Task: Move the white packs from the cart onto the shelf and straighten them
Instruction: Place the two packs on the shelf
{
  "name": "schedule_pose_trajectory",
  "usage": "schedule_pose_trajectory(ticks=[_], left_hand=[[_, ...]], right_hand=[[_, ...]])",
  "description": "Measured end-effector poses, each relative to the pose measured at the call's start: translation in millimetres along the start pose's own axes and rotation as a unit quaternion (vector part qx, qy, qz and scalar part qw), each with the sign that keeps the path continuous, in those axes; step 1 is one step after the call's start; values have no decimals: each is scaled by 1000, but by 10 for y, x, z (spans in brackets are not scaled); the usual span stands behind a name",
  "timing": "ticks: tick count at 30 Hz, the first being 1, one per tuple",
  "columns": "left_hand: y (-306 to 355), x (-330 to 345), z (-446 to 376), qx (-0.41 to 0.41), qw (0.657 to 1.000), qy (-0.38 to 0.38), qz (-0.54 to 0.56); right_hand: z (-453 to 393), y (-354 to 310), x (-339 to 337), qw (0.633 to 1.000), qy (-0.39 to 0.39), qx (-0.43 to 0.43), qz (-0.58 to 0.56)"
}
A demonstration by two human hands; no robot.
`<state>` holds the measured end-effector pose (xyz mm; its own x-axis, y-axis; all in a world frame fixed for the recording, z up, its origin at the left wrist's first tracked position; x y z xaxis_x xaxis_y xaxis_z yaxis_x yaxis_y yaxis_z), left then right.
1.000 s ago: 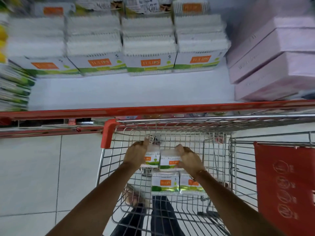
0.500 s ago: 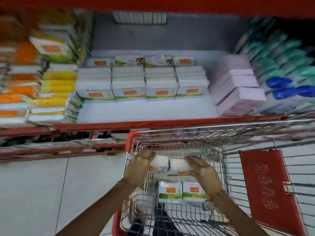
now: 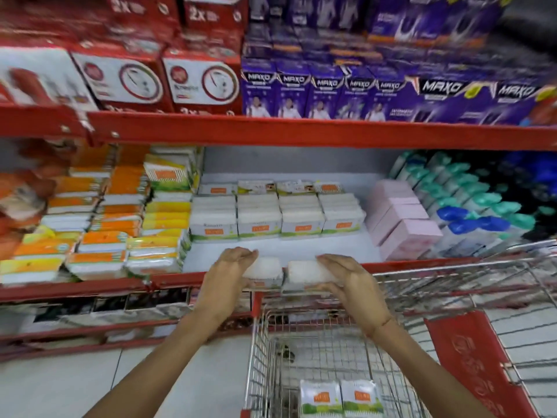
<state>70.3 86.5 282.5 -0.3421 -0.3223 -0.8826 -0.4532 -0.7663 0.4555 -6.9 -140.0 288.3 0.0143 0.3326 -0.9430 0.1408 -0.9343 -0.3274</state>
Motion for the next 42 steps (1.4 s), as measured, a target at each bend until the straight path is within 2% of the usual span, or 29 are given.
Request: schedule_pose_trajectory(ticks=[5, 8, 13, 21, 25, 29, 33, 36, 42], left_hand=[[-410, -255, -91, -43, 999, 31, 0], [-613, -357, -164, -69, 996, 48, -18], [-866, -260, -244, -98, 995, 16, -22], [-1067, -117, -288, -78, 997, 2, -11], [-1119, -39, -271, -58, 996, -18, -62], [-1124, 94, -172, -38, 975, -34, -215], [-1037, 130, -80, -37, 967, 9, -251], [-879, 155, -45, -35, 971, 24, -235], [-198, 432, -77, 52, 982, 52, -176]], right_hand=[[-592, -259, 124, 1000, -1, -4, -26], [-891, -353, 290, 999, -29, 14, -35], [-1096, -416, 554, 995, -88, 48, -30], [-1195, -475, 750, 991, -115, 61, -32], [-1183, -486, 773, 993, -116, 38, -8], [-1037, -507, 893, 987, -109, -12, 114], [-940, -487, 940, 976, -109, -10, 189], [-839, -495, 888, 983, -79, -25, 162], [-342, -242, 759, 999, -25, -25, 30]])
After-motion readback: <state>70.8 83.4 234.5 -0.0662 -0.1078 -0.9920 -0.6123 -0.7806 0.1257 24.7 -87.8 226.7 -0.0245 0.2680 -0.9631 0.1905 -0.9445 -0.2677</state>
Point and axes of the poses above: each hand's wrist, its own z-axis away from the middle knuckle, its own x-axis out of the palm, y = z × x, the point moved 4 cm from there along -z, towards the middle knuckle, and after that the axes turned 13 degrees about -y, right-handed, at the moved point
